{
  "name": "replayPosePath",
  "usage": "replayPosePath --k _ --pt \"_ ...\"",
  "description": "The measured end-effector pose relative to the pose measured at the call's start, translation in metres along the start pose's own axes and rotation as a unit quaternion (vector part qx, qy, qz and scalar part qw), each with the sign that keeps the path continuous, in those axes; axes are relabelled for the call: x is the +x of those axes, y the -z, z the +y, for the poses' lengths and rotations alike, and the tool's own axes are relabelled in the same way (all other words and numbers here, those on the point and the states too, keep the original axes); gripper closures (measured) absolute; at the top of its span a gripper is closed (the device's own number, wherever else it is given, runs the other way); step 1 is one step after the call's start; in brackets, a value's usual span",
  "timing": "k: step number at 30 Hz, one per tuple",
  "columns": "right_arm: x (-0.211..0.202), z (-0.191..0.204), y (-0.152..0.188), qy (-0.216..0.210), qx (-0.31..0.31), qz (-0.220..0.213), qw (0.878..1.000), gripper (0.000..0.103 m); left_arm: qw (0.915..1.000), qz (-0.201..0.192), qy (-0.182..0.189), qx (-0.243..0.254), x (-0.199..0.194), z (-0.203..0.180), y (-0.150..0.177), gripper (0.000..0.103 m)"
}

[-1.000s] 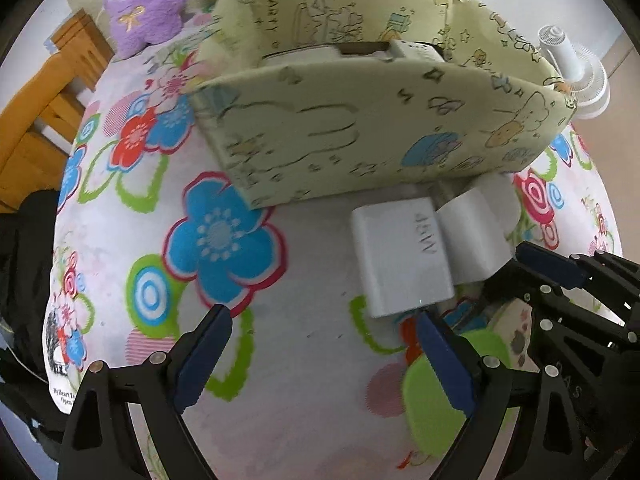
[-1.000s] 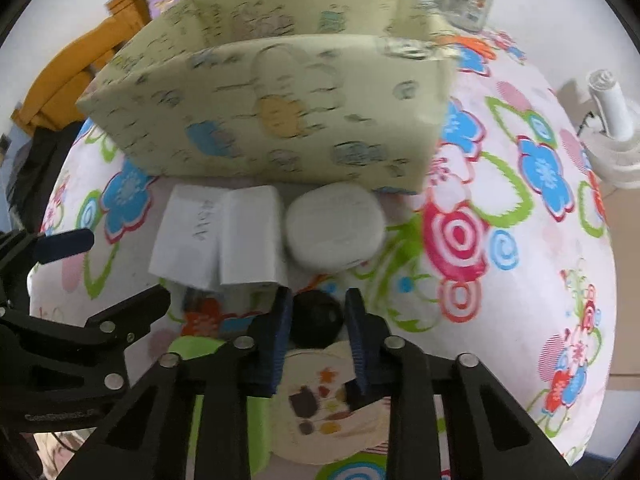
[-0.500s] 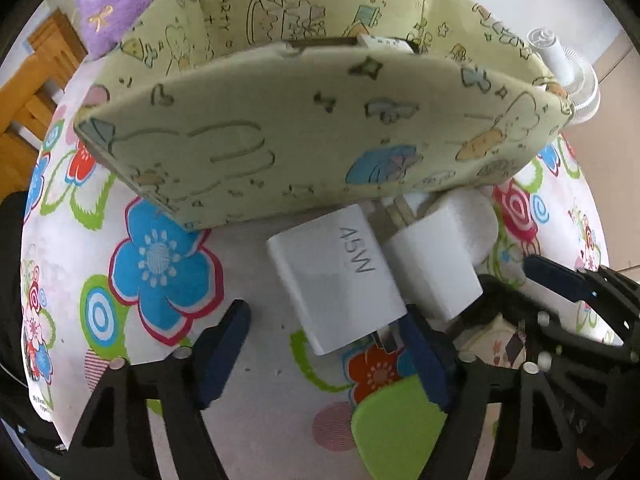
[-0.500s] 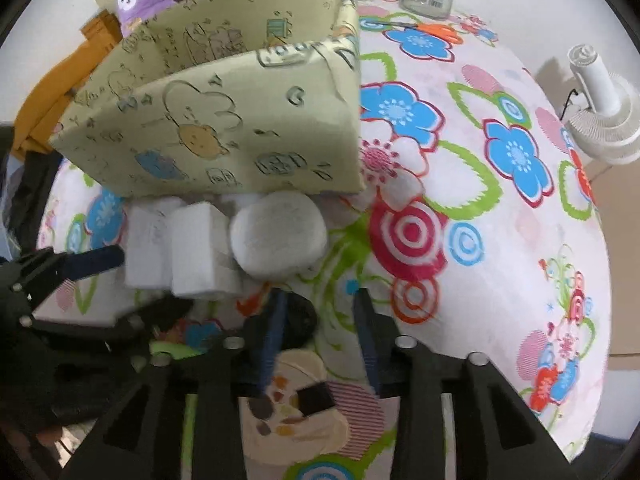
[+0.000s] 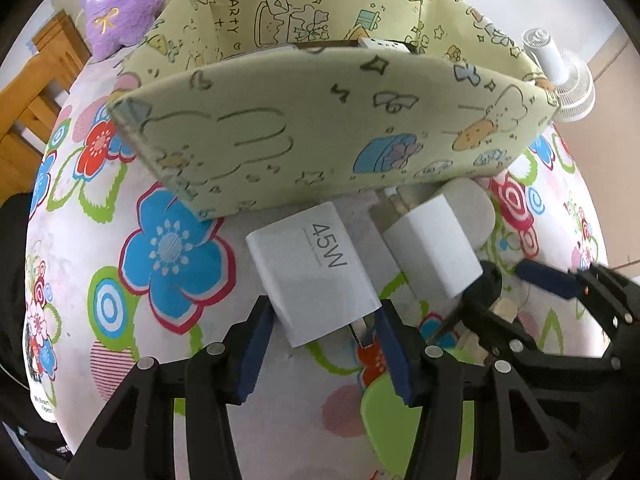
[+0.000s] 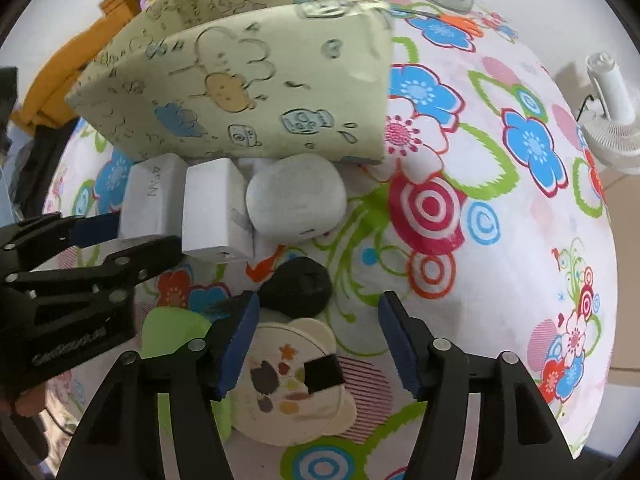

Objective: Organize rigid objects
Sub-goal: 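Grasp and lift the white charger with the left tool while the right tool grasps the black object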

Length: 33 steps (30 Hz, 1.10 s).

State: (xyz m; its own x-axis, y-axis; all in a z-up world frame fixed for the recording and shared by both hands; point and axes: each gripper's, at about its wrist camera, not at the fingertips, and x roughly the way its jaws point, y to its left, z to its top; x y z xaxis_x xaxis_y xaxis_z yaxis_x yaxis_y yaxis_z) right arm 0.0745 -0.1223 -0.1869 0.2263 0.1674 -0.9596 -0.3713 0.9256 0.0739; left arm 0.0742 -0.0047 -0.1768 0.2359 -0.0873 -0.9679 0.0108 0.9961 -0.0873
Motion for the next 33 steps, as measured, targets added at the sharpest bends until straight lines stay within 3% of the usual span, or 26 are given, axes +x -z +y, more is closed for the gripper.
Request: replayPosePath --k 4,5,8,16,19,23,28,30,32,33 --pt "0.001 0.009 0.0 0.005 0.001 -0.014 1.0 0.038 1.0 0.007 0.0 0.003 -0.001 0.008 0.016 0.049" --pt "0.0 0.011 -0.001 0.008 -0.001 -0.02 1.0 0.044 0.9999 0.01 0.0 0.005 -0.001 0.008 0.018 0.049" --pt "0.003 0.016 -0.005 0.027 -0.009 -0.027 0.999 0.06 1.0 0.006 -0.006 0.001 -0.007 0.015 0.025 0.032" --pt "-0.001 0.006 -0.007 0.029 0.008 -0.035 0.999 0.068 0.9996 0.018 -0.015 -0.017 0.008 0.003 0.007 0.027" --pt "-0.002 -0.009 -0.008 0.032 0.022 -0.045 0.998 0.068 0.9994 0.017 -0.017 -0.027 0.011 0.001 -0.003 0.025" --pt "-0.001 -0.02 -0.011 0.05 0.033 -0.062 0.996 0.068 0.9989 0.008 -0.043 -0.015 0.013 -0.004 -0.014 0.044" --pt "0.0 -0.034 -0.019 0.051 0.058 -0.06 0.995 0.067 0.9991 0.011 -0.041 -0.006 0.012 -0.002 -0.012 0.047" --pt "-0.002 -0.039 -0.02 0.045 0.071 -0.054 0.995 0.062 0.999 0.009 -0.043 -0.002 0.012 0.002 -0.006 0.048" --pt "-0.001 -0.047 -0.021 0.05 0.093 -0.049 0.993 0.043 0.9991 0.009 -0.041 -0.001 0.011 0.003 -0.003 0.049" --pt "-0.001 -0.049 -0.019 0.051 0.1 -0.048 0.993 0.043 0.9991 0.008 -0.041 -0.002 0.01 -0.001 0.003 0.05"
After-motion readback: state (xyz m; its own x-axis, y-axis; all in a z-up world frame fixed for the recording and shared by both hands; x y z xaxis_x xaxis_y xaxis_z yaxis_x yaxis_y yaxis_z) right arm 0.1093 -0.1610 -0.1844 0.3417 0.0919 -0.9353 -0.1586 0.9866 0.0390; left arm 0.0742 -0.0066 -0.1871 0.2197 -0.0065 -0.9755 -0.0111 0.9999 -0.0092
